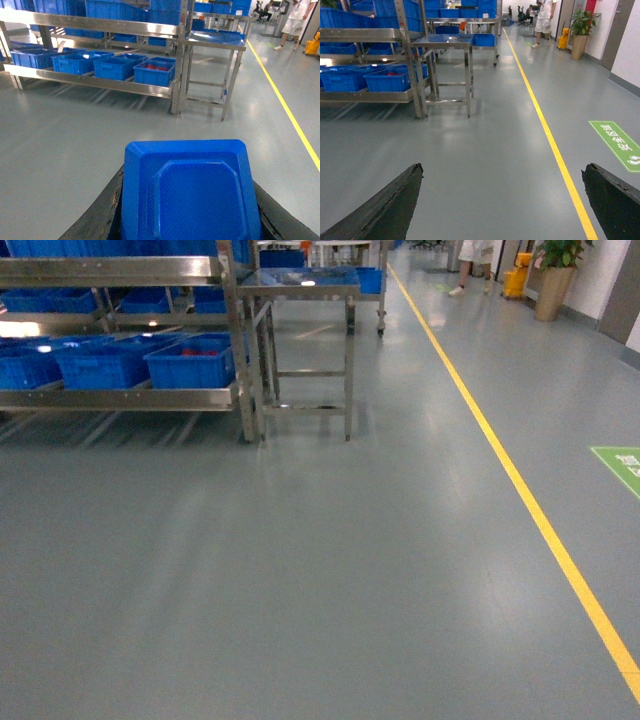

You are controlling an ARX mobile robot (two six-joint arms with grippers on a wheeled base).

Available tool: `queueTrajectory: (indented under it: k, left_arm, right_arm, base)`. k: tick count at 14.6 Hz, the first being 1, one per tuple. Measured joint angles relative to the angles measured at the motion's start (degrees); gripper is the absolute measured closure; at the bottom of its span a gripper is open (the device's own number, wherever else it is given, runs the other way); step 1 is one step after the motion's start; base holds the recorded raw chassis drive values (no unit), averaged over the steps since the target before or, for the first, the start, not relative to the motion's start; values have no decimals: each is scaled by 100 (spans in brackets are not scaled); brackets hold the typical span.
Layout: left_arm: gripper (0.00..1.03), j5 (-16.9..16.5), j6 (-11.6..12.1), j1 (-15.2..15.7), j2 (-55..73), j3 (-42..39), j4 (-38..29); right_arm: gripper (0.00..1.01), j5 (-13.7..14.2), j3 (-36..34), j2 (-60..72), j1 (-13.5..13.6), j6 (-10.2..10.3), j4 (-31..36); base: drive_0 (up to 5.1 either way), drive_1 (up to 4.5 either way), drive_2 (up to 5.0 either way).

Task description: Pick blue part to blue bin on bottom shelf

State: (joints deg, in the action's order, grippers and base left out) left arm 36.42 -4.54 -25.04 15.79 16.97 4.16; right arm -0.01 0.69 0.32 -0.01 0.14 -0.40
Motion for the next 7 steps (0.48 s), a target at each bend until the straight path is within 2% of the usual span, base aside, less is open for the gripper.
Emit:
queueTrajectory:
  k: [7]
  left_arm:
    - [60,2,0,0,-9,0,15]
  right_arm:
    - [3,0,0,0,0,0,20]
  base:
    - [-6,417,-428]
